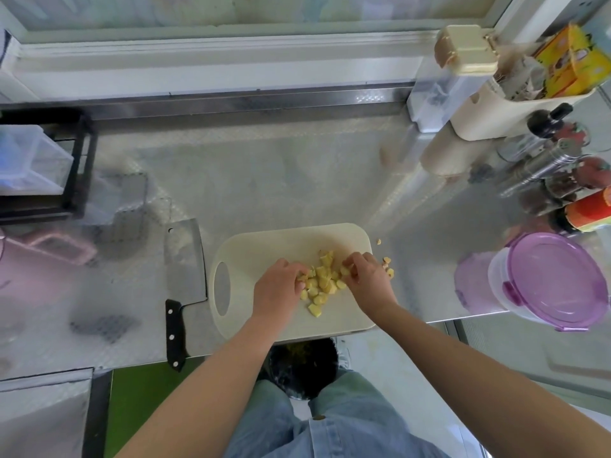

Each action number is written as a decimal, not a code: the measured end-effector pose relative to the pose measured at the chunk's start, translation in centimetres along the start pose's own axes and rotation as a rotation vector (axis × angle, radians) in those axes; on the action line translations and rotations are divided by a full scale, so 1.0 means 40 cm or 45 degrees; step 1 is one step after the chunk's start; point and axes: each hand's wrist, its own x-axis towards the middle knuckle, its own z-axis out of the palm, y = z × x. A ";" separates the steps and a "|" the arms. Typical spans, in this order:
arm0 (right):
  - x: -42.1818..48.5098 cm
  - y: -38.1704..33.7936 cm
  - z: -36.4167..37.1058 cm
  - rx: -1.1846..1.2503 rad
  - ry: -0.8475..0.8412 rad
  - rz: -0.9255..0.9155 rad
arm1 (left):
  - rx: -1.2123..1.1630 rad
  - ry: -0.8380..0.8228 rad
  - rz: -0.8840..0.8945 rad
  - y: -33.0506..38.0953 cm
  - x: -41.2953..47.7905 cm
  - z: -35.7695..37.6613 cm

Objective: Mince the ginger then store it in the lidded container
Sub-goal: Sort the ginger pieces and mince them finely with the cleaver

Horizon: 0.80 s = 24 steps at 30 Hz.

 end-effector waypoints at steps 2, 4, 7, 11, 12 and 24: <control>0.008 0.001 -0.009 0.013 -0.031 -0.011 | -0.021 0.002 -0.016 -0.001 -0.003 0.002; 0.016 0.005 -0.023 0.124 -0.062 0.050 | -0.039 0.006 -0.029 -0.003 -0.007 0.002; 0.031 0.007 -0.039 0.269 -0.117 0.114 | -0.043 0.025 -0.040 -0.002 -0.005 0.001; 0.045 -0.004 -0.038 0.379 -0.133 0.150 | -0.044 0.054 -0.053 -0.001 0.001 -0.001; 0.048 -0.009 -0.037 0.397 -0.122 0.148 | -0.049 0.053 -0.055 -0.002 0.002 -0.002; 0.081 -0.084 -0.025 0.408 -0.142 -0.025 | -0.232 0.026 -0.127 -0.033 0.021 -0.020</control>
